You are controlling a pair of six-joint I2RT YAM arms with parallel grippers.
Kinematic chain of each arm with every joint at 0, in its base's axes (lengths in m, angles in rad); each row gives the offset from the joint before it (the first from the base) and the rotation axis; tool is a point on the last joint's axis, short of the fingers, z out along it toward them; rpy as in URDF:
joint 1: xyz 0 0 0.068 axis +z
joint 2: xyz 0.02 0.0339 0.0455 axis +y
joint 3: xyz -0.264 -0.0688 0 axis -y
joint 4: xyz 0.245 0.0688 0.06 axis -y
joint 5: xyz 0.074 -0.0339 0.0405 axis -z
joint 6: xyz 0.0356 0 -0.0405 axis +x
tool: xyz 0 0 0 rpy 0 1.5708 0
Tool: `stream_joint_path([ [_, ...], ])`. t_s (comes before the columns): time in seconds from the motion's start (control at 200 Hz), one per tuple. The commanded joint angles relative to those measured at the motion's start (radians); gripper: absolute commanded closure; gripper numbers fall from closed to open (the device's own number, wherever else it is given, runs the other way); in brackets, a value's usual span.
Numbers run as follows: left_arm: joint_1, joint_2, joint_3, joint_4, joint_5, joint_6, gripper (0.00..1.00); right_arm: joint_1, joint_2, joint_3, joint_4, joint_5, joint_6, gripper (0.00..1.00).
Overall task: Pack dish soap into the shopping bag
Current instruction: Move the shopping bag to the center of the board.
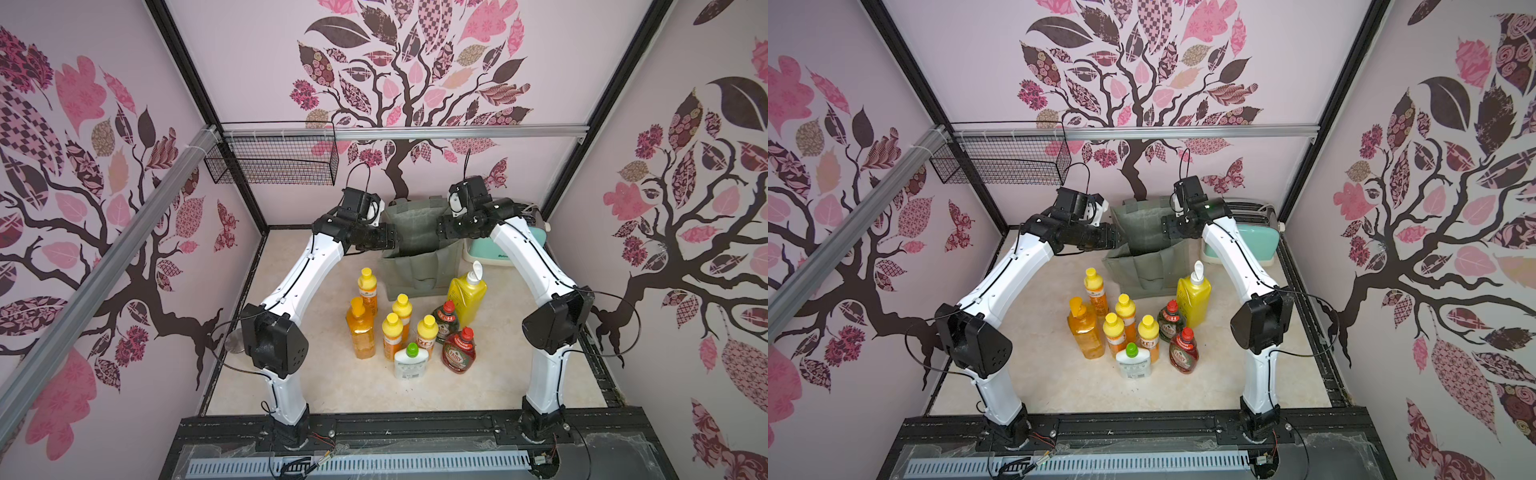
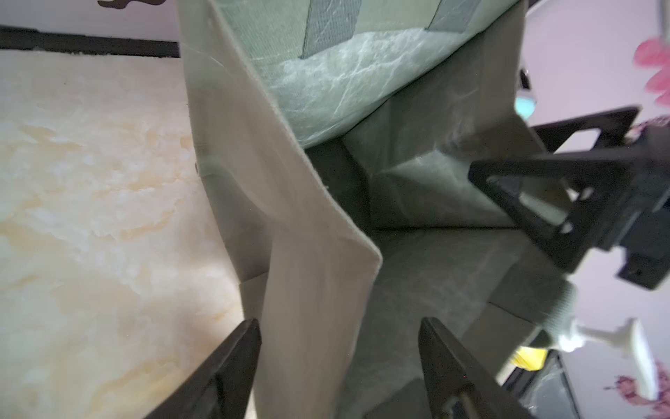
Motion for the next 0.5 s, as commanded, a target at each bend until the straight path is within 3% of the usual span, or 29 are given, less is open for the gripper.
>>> stream_joint_path([
  [0.0,-0.005,0.041,0.061,-0.029,-0.071,0.032,0.55,-0.005,-0.024,-0.016,0.026,0.011,-0.005,0.38],
  [0.07,-0.006,0.063,0.098,-0.057,-0.101,0.046,0.83,-0.006,-0.014,0.005,0.017,0.012,-0.008,0.69],
  [0.125,0.000,0.073,0.140,-0.094,-0.141,0.055,1.00,-0.010,-0.008,0.023,0.008,0.014,-0.009,0.83],
  [0.275,0.068,0.049,0.194,-0.143,-0.147,0.044,1.00,-0.038,-0.013,0.082,-0.012,-0.002,0.004,0.96],
  [0.495,0.151,-0.007,0.153,-0.168,-0.117,0.051,1.00,-0.049,-0.041,0.034,0.015,-0.039,0.014,0.96],
])
